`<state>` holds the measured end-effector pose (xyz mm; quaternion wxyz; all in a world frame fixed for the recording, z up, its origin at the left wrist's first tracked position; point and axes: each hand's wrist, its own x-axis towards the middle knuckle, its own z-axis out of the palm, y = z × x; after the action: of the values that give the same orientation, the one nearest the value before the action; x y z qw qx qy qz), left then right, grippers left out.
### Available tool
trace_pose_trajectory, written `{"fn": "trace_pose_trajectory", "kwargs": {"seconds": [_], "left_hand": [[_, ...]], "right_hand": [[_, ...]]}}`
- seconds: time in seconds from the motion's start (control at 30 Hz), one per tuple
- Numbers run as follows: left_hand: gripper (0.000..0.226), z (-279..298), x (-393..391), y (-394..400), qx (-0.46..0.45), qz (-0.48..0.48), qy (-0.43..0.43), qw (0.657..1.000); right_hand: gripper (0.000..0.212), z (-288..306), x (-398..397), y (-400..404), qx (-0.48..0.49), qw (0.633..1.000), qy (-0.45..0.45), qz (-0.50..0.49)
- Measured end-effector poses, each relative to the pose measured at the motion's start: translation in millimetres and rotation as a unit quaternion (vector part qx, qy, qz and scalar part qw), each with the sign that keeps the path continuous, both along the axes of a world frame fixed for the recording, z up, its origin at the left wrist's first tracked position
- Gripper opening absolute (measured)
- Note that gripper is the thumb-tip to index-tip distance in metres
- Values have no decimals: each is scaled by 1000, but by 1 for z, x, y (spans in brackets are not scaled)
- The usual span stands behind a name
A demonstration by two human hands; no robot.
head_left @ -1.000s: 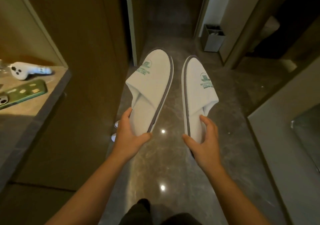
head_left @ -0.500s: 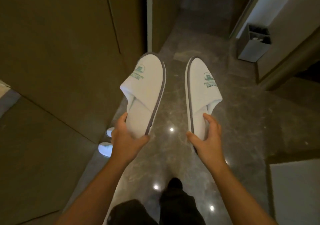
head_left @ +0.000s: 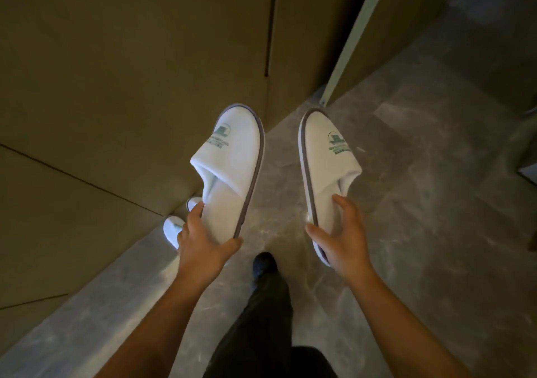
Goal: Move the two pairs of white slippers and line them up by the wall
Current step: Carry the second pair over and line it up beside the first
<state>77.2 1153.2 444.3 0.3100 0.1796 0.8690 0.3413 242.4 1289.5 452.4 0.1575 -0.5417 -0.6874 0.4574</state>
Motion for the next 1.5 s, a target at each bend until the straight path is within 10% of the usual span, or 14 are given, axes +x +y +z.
{"fn": "trace_pose_trajectory", "kwargs": {"seconds": [0.53, 1.03, 1.33, 1.5], "left_hand": [[94, -229, -24, 147, -105, 164, -35, 980], [88, -576, -65, 221, -50, 169, -10, 984], [91, -621, -77, 238, -68, 165, -17, 984], [87, -631, -61, 246, -64, 173, -47, 982]], "right_hand": [[66, -260, -90, 188, -97, 986, -61, 117], [73, -616, -165, 266, 72, 983, -103, 134], [52, -669, -189, 291, 40, 960, -188, 206], [24, -653, -185, 255, -163, 969, 27, 183]]}}
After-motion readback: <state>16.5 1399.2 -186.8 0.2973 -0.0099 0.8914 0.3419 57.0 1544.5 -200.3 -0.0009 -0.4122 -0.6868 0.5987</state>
